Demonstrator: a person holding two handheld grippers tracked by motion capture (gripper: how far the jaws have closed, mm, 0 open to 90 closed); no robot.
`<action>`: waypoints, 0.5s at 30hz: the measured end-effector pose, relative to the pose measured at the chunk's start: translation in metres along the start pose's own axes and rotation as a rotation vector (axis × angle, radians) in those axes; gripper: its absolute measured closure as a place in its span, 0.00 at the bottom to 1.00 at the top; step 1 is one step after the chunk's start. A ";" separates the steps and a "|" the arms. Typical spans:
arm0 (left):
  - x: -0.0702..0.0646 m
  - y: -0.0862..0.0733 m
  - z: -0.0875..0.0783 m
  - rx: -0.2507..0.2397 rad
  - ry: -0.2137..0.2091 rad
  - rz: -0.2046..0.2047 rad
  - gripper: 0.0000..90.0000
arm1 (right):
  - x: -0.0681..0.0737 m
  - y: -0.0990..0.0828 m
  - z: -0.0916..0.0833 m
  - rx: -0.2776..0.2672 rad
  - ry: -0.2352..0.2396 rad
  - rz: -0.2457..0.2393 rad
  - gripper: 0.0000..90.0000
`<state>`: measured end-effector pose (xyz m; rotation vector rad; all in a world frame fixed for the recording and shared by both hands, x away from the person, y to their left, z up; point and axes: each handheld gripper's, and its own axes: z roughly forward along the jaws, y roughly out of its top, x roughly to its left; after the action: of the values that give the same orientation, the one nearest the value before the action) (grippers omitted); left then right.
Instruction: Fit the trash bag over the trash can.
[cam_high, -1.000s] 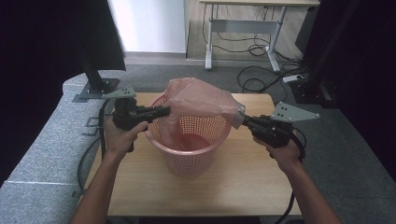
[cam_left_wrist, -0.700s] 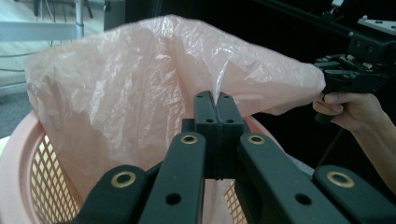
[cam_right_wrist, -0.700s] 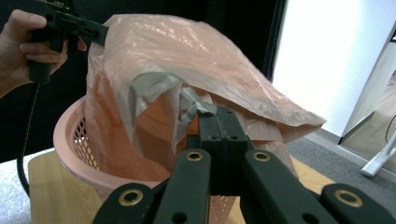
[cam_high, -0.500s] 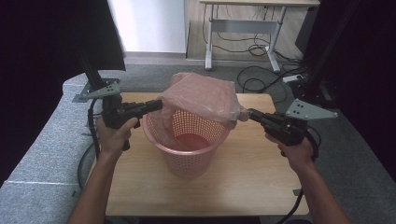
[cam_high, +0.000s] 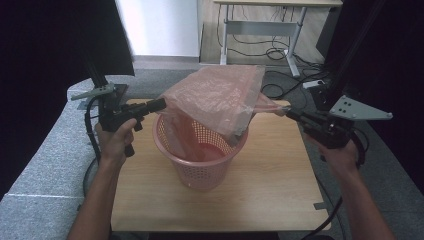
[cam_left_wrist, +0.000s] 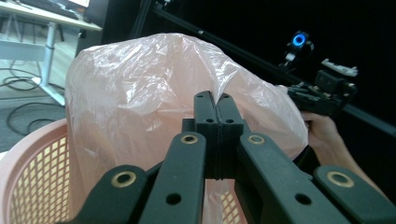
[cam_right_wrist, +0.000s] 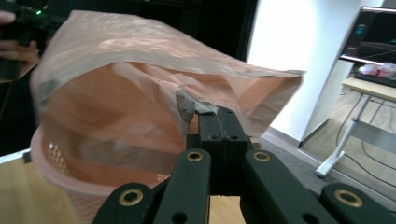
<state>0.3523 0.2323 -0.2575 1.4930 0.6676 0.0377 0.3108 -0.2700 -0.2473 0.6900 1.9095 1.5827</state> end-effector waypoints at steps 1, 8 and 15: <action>0.000 0.001 -0.001 -0.008 -0.002 -0.005 1.00 | 0.000 0.000 0.000 0.000 0.000 0.000 1.00; 0.004 0.002 -0.013 -0.048 -0.026 -0.032 1.00 | -0.010 0.013 -0.008 -0.029 -0.043 -0.001 1.00; 0.013 -0.010 -0.023 -0.024 0.007 -0.062 1.00 | -0.016 -0.001 0.009 0.009 -0.050 0.013 1.00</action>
<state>0.3498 0.2574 -0.2699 1.4490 0.7169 0.0036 0.3288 -0.2750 -0.2478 0.7403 1.8806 1.5505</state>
